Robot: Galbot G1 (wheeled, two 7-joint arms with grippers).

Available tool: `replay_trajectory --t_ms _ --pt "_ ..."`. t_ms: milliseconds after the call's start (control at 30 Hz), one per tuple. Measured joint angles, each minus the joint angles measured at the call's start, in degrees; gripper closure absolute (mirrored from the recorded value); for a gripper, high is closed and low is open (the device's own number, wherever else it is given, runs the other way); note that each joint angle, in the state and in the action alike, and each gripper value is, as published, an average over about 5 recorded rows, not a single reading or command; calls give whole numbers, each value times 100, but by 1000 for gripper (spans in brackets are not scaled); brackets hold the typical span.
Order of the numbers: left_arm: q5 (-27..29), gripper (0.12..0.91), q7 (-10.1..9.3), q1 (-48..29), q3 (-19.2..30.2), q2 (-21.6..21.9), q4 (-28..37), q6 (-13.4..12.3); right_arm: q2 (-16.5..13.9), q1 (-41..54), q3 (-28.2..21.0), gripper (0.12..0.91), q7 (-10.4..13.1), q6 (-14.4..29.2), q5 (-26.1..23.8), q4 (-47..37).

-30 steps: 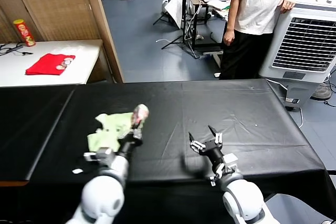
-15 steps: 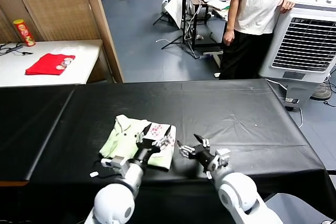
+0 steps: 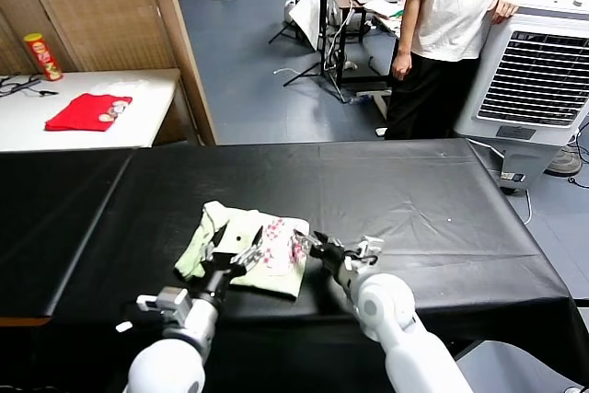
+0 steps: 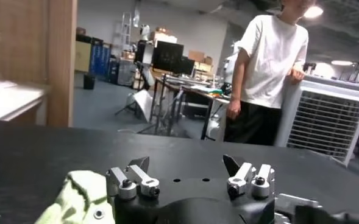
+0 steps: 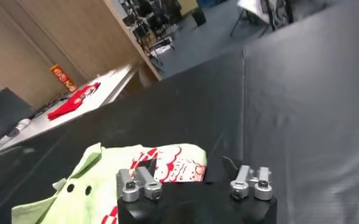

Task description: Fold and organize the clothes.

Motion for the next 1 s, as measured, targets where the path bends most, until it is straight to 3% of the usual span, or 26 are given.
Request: replay_trajectory --t_ms 100,233,300,433,533,633,867,1000 --pt "12 232 -15 135 -98 8 -117 -22 29 111 -20 663 -89 44 -63 -207" --pt "27 232 -81 301 -204 -15 -185 -29 -1 287 -80 851 -464 270 -508 -468" --pt "41 232 -92 367 -254 -45 -192 -43 -37 415 -130 891 -719 471 -871 -627" --pt "64 232 -96 470 -341 -103 -191 -108 -152 680 -253 901 -1414 1116 -1947 -949" --pt "71 232 -97 523 -393 -104 -168 -168 -280 742 -292 838 -1854 1547 -2792 -1033" --pt "81 232 -94 544 -433 -61 -130 -203 -436 634 -236 692 -1950 1801 -3340 -917" --pt "84 232 96 570 -447 137 64 -653 -728 -256 197 312 -1515 2206 -3813 -89" --pt "62 232 116 646 -411 261 113 -702 -748 -965 544 234 -1291 2146 -3884 564"
